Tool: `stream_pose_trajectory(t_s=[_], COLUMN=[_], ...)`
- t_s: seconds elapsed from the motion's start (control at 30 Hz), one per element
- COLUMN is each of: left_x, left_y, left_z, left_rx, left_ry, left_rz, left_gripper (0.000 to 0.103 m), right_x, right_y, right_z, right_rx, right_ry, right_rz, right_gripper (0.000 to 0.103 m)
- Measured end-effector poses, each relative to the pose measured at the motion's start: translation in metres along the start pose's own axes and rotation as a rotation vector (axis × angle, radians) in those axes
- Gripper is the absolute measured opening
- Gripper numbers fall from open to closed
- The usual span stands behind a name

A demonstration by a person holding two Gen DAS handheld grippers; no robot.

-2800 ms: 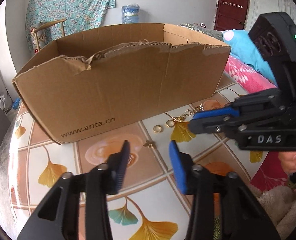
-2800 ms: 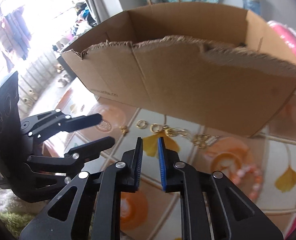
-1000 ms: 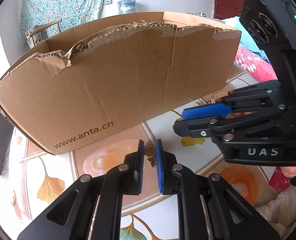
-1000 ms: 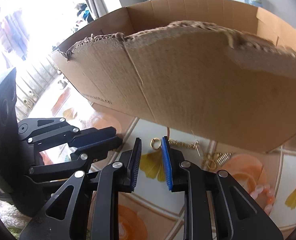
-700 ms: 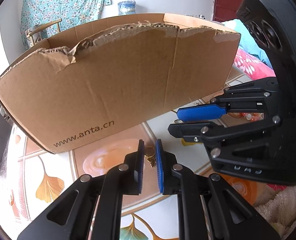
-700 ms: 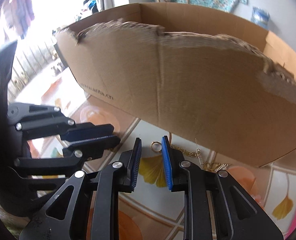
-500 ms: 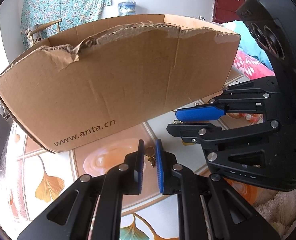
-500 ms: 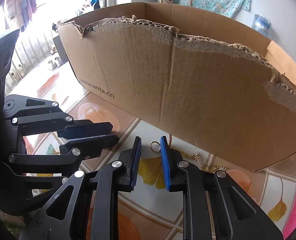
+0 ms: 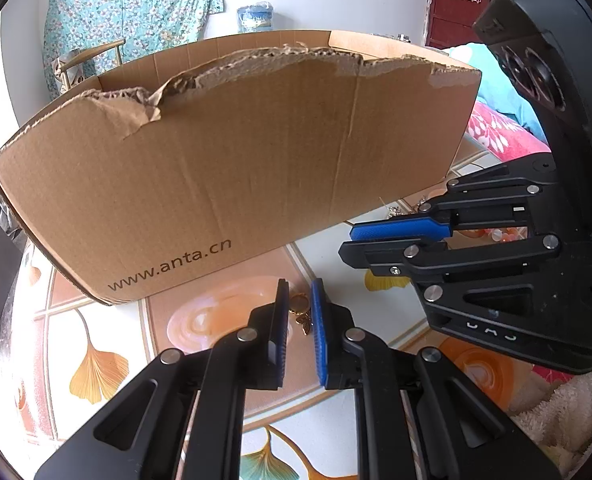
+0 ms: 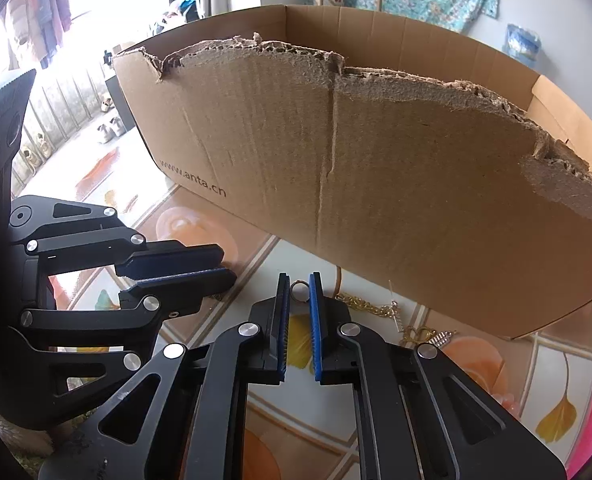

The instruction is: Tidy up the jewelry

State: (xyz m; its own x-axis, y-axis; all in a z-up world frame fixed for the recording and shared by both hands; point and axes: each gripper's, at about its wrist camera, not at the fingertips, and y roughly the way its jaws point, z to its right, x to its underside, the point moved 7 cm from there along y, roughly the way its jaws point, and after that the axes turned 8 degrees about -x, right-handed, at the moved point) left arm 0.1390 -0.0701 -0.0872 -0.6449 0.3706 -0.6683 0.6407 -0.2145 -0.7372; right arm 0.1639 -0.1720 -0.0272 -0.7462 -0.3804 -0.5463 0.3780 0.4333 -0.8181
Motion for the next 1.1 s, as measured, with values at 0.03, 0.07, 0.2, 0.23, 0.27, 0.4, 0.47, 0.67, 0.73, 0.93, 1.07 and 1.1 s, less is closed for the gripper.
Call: stream_pose_trajectory(t_s=[0.03,0.07,0.2,0.23,0.27,0.4,0.47,0.67,0.73,0.93,1.07,1.1], left_x=[0.000,0.000,0.000,0.000,0.000,0.000,0.000,0.001,0.002,0.004,0.004,0.004], left_y=[0.000,-0.001,-0.001,-0.001,-0.001,-0.001,-0.001,-0.003,-0.004,-0.004,-0.005,-0.005], left_z=[0.000,-0.001,0.000,0.001,0.001,0.001,0.002,0.003,0.003,0.003,0.003,0.003], left_rx=[-0.001,-0.003,-0.002,-0.002,-0.005,-0.011,-0.014,-0.015,-0.016,-0.018,-0.018,-0.018], left_ry=[0.000,0.001,0.001,0.002,0.004,0.006,0.004,0.006,0.007,0.003,0.002,0.002], left_rz=[0.000,0.000,0.002,0.003,0.003,0.001,0.001,0.001,0.002,0.003,0.003,0.002], left_gripper=[0.011,0.011,0.011,0.011,0.011,0.011,0.011,0.010,0.010,0.010,0.010,0.010], right_x=[0.001,0.002,0.002,0.003,0.004,0.006,0.006,0.009,0.011,0.011,0.012,0.012], right_y=[0.000,-0.002,-0.007,-0.007,-0.009,-0.011,-0.017,-0.027,-0.029,-0.031,-0.023,-0.021], right_z=[0.002,0.002,0.003,0.004,0.005,0.004,0.003,-0.001,-0.001,0.006,0.008,0.010], right_rx=[-0.001,-0.004,-0.011,-0.011,-0.013,-0.024,-0.029,-0.032,-0.054,-0.049,-0.037,-0.029], right_ry=[0.001,0.003,0.012,0.013,0.014,0.018,0.011,-0.008,0.013,0.046,0.057,0.063], right_rz=[0.001,0.003,0.007,0.007,0.008,0.010,0.018,0.027,0.021,0.026,0.005,-0.001], right_gripper=[0.007,0.006,0.003,0.003,0.003,0.001,0.000,0.000,0.002,0.034,0.033,0.029])
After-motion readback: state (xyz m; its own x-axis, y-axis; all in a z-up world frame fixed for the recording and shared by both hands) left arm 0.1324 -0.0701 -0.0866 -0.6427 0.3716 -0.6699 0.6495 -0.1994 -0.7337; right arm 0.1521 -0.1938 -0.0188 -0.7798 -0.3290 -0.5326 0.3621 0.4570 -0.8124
